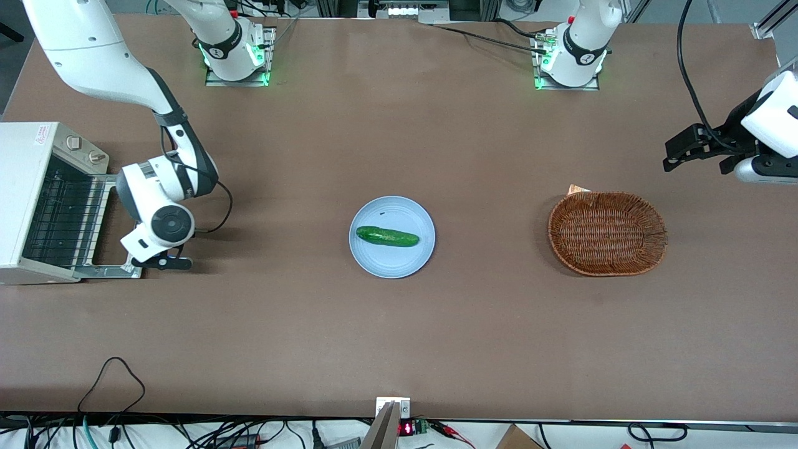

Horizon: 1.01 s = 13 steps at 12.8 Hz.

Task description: Open oven door with right arm only

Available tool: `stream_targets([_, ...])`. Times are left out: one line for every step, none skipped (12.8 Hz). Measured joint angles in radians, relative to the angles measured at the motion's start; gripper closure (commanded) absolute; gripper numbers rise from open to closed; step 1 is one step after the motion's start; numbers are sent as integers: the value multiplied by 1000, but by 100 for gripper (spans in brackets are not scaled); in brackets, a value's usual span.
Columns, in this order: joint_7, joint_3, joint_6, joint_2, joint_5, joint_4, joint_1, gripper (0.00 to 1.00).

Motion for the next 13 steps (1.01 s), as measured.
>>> stream_targets([-30,1,-46,-11,54,32,0,1])
stream_targets([-54,2,-105,-23,108,73,1,1])
stream_targets([-81,3,-174,-33,165,121,1,1])
stream_targets([-110,3,-248,-40,222,175,1,1])
stream_targets([-138,3,-323,-46,274,233,1,1])
stream_targets([-166,3,-393,-54,323,290,1,1])
stream_targets([-198,3,-458,-64,373,339,0,1])
stream_targets([-227,2,-505,-82,423,376,-1,1])
stream_targets([-249,1,-528,-109,468,399,-4,1])
stream_targets([-273,-1,-538,-144,506,411,-6,1])
stream_targets([-293,-2,-545,-183,541,415,-10,1])
stream_targets([-313,-3,-548,-218,583,415,-20,1])
stream_targets([-333,-3,-549,-248,626,415,-34,1])
